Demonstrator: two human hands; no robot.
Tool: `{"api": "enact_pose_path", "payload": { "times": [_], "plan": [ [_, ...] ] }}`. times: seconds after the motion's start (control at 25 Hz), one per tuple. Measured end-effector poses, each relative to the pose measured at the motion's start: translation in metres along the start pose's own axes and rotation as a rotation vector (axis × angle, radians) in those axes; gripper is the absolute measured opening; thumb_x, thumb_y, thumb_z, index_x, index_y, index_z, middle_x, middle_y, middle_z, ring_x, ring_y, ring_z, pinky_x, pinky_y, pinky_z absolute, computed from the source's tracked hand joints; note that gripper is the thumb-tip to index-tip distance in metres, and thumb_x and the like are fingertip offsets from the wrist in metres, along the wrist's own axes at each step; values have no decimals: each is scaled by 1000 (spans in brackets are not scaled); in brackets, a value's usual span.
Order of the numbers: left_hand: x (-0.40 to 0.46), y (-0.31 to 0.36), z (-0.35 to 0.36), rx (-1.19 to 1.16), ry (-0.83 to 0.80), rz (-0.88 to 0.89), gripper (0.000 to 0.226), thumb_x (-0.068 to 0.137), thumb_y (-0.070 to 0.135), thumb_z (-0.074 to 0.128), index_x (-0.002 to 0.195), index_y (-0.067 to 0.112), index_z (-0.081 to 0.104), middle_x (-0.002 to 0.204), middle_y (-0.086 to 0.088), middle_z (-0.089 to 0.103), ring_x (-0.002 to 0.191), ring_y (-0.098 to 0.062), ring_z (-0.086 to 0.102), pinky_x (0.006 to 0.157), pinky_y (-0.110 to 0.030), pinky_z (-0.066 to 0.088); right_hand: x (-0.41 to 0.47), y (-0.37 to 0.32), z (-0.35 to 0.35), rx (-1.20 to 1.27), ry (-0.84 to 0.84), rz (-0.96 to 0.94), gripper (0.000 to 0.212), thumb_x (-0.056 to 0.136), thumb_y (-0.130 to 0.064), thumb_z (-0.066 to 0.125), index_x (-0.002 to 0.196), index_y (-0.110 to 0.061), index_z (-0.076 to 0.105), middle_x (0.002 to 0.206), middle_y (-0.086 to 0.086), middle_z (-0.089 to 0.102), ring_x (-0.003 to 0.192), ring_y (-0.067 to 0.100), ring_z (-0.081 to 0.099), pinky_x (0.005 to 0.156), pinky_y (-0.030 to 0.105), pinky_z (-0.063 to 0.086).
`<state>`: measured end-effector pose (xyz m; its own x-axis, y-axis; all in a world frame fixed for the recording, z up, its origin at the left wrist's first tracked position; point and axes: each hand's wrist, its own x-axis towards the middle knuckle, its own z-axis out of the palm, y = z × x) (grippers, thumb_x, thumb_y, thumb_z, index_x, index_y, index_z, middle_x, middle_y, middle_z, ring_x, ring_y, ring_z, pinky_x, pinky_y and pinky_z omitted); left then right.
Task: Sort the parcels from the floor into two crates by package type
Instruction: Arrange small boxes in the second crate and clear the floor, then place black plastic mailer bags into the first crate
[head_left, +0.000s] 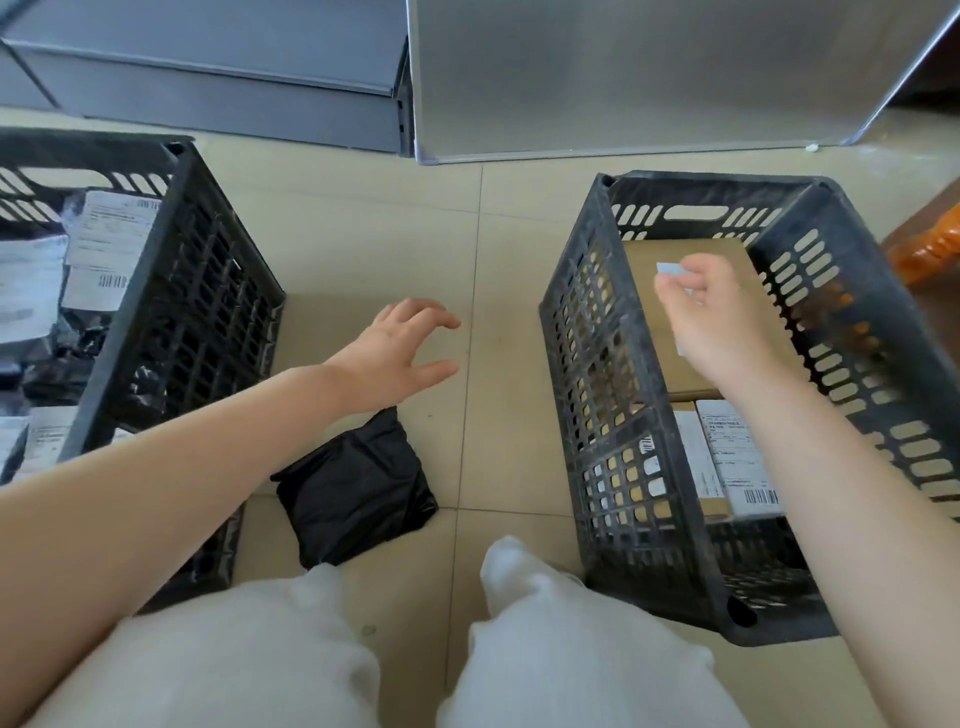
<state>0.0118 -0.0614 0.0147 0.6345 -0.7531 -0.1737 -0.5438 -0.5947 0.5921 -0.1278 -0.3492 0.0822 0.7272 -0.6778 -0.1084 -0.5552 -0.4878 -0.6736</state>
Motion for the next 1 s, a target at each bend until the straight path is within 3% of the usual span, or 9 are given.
{"api": "enact_pose_path", "payload": {
  "times": [0.2,0.36,0.68,0.88,1.0],
  "plan": [
    [-26,-65,7,-68,0,-305,52,96,44,57,144,29,40,150,0,35,143,-23,26,115,-40,27,-12,-41,60,-6,-66,-185,44,101,-41,51,141,-22,46,139,-6,54,128,14,49,98,29,37],
    [-40,-110,25,-54,-30,-477,58,94,45,59,145,24,41,151,-6,37,142,-26,31,116,-44,30,-20,-44,101,-89,-172,-272,42,102,-36,51,141,-20,47,143,-3,52,134,14,45,103,25,32],
    [-58,-141,65,-38,-258,-656,60,100,40,53,152,20,32,153,-6,42,134,-28,46,103,-35,40,-26,1,184,-182,-488,-73,48,102,-38,48,145,-18,41,149,2,47,134,21,45,102,32,37],
    [-65,-154,82,-27,-278,-668,44,105,30,44,147,17,41,139,-8,57,123,-28,55,94,-33,44,-42,23,210,-184,-640,53,47,104,-33,46,148,-15,39,139,5,52,95,16,55,84,31,44],
    [-64,-156,87,-22,-219,-664,34,105,27,43,136,17,52,125,-9,64,111,-28,60,86,-34,46,-45,34,218,-202,-684,76,47,104,-30,45,148,-14,38,143,7,49,96,13,49,85,28,40]
  ]
}}
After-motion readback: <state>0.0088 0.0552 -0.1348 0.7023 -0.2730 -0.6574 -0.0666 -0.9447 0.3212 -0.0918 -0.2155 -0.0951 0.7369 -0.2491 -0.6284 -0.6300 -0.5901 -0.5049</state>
